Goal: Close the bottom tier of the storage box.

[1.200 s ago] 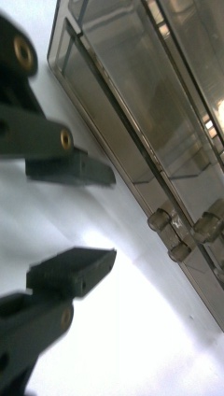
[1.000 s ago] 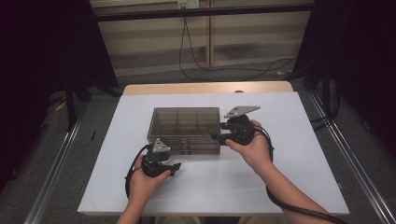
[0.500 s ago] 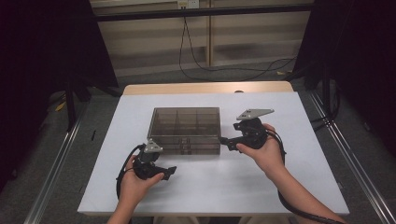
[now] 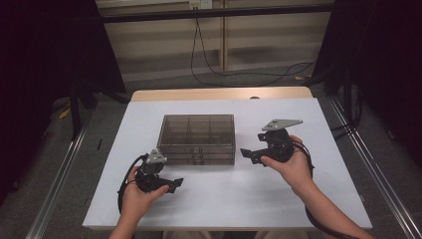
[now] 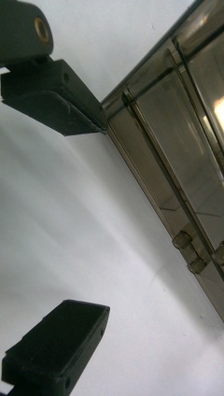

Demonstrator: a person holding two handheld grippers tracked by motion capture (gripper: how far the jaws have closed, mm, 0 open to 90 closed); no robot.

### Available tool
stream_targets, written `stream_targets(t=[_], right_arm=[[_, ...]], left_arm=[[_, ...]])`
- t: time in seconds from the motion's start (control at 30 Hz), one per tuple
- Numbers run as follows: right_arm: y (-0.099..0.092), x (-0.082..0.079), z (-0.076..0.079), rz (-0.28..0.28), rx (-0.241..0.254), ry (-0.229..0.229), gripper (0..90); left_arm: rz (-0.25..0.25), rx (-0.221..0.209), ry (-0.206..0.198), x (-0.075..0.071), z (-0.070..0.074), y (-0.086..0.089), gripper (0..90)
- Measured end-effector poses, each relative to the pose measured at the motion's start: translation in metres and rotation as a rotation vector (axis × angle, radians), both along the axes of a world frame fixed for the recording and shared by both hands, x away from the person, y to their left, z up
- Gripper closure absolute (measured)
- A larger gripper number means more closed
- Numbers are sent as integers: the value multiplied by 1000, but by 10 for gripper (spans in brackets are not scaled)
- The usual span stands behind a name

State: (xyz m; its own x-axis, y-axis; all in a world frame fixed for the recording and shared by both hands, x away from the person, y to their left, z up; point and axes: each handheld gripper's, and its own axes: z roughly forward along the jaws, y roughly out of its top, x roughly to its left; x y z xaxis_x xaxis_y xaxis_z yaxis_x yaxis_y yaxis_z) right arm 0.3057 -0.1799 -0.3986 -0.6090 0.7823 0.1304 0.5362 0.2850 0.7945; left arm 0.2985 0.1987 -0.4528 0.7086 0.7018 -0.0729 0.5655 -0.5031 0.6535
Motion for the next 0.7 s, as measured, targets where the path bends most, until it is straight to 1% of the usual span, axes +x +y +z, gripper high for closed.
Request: stream_targets(t=[0.07,0.13,0.2,0.23,0.27,0.3,0.4,0.43,0.47,0.5,0.57,0.6,0.67,0.7], right_arm=[[-2,-2,-1,-3,-3,-1,131],[-4,-4,-2,-3,-8,-3,130],[-5,-5,-3,-4,-15,-3,124],[-5,-5,-4,-1,-13,-3,121],[-6,-6,-4,1,-12,-2,121],[-7,-7,-6,0,-12,-1,120],[-9,-10,-9,5,-5,-1,118],[-9,-10,-9,5,-5,-1,118],[-10,-12,-12,2,-16,-1,110],[-11,-12,-13,2,-9,-1,110],[-12,-13,-14,1,-4,3,110],[-13,-14,-15,0,-6,5,110],[-14,-15,-17,-1,-9,3,107],[-15,-16,-18,-2,-11,5,103]], left_arm=[[4,-9,-7,-1,0,2,92],[0,0,-14,-1,1,4,92],[-1,-3,-13,-1,1,4,91],[0,-12,-16,-2,0,4,91],[2,-9,-21,-2,0,4,91],[-11,-5,-17,-2,0,6,90],[-12,0,-24,-3,0,6,84],[-9,-12,-23,-3,-1,6,84],[-3,-5,-26,-4,-1,6,83],[-3,-5,-26,-4,-1,6,81],[-17,-3,-22,-4,0,8,81],[-6,-12,-23,-4,-1,8,81],[-6,-27,-23,-4,-1,9,75],[-3,-22,-26,-5,0,9,75]])
